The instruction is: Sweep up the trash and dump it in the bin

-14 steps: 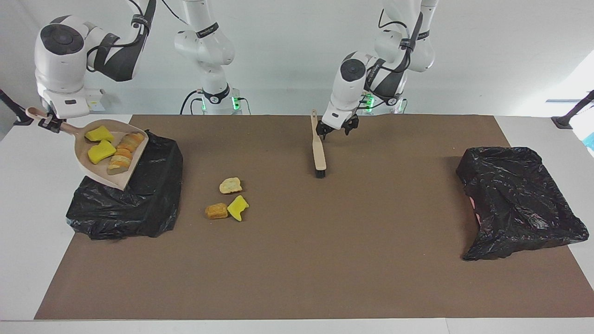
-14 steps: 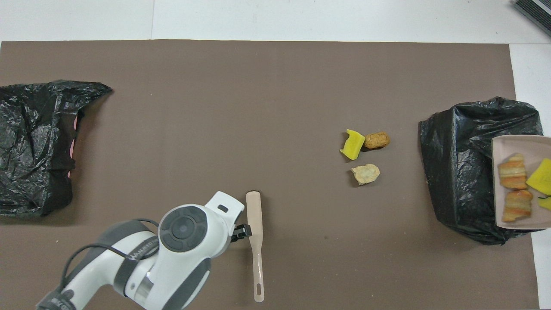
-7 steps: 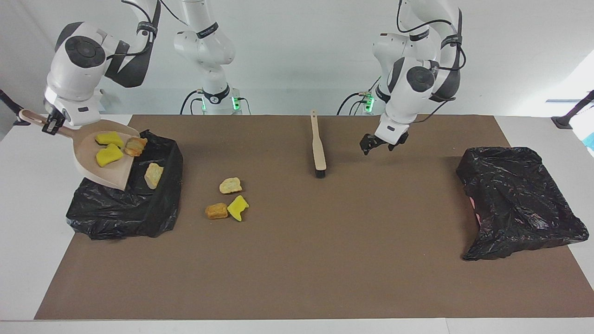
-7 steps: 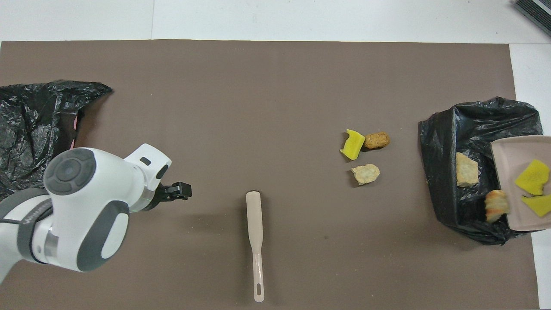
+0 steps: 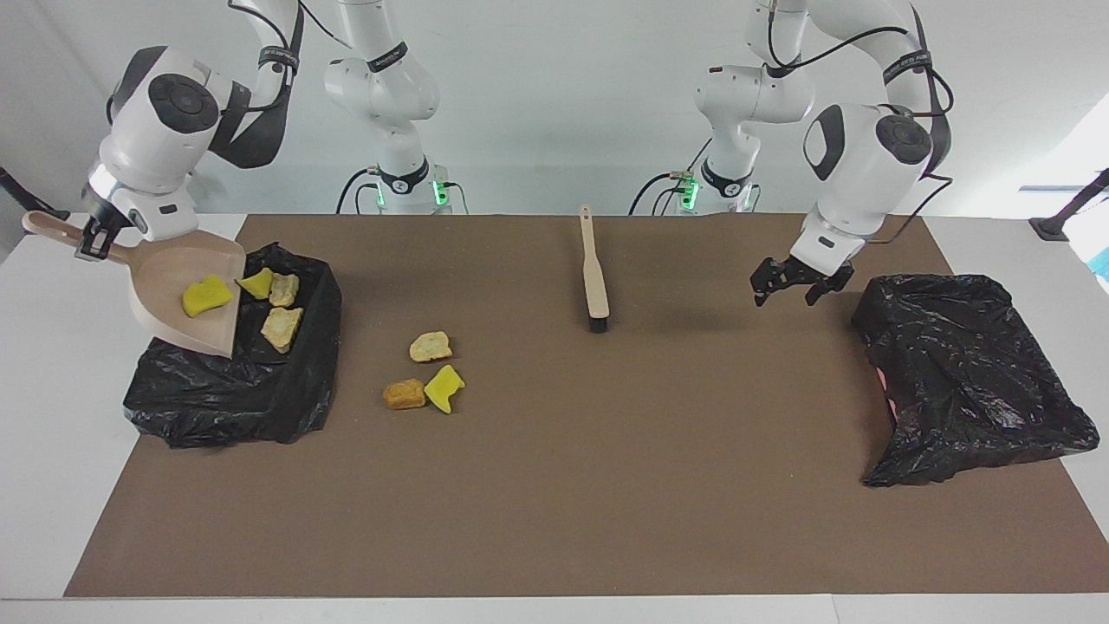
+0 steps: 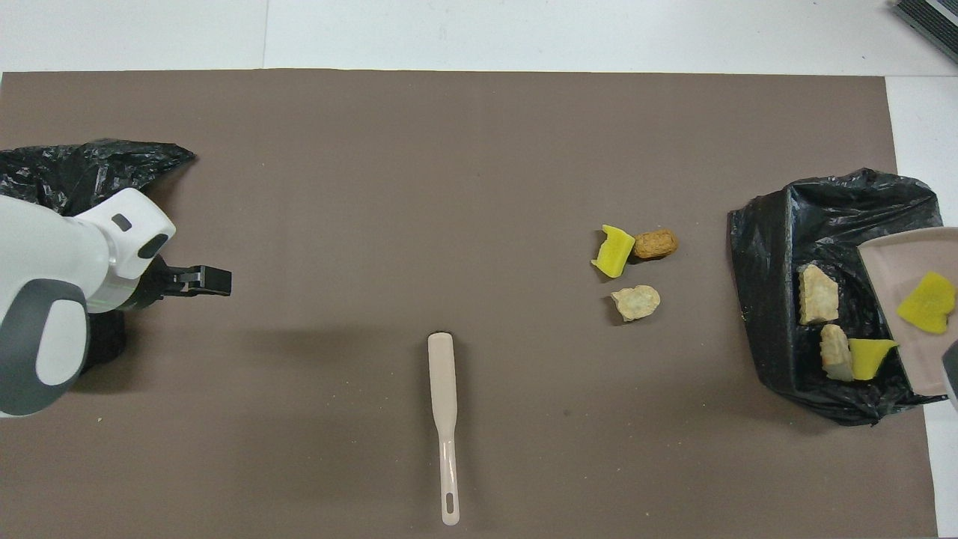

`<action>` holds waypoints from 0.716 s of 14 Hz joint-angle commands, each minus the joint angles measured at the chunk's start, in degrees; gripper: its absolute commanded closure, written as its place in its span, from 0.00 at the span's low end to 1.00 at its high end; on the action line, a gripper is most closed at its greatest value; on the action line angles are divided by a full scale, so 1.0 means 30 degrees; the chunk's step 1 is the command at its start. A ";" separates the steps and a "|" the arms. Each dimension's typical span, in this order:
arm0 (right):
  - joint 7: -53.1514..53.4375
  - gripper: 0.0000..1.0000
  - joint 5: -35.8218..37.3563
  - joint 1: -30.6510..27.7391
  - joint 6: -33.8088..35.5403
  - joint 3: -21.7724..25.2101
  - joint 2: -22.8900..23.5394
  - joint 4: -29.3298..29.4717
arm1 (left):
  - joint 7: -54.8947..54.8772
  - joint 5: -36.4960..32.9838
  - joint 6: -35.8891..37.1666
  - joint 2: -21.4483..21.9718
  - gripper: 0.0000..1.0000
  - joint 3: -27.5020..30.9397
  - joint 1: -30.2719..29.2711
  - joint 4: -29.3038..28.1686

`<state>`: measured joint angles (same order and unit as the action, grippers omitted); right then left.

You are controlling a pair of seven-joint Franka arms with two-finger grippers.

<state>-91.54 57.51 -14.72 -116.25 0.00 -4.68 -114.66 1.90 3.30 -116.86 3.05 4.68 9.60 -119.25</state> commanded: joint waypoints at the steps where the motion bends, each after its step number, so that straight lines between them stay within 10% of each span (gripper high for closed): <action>1: 0.0189 1.00 0.1805 0.0306 -0.0885 -0.0001 -0.0372 -0.0568 | -0.1365 -0.0457 0.1593 -0.0607 0.00 -0.0243 -0.1439 0.2154; 10: 0.2881 1.00 0.2569 0.2762 0.2853 -0.0118 -0.1601 -0.1623 | -0.1132 -0.0486 0.8012 -0.0872 0.00 -0.0243 -0.1737 0.8222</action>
<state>-85.73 63.02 -8.90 -111.42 -0.14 -6.74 -117.44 -1.88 3.16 -96.40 1.63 4.54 4.83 -99.15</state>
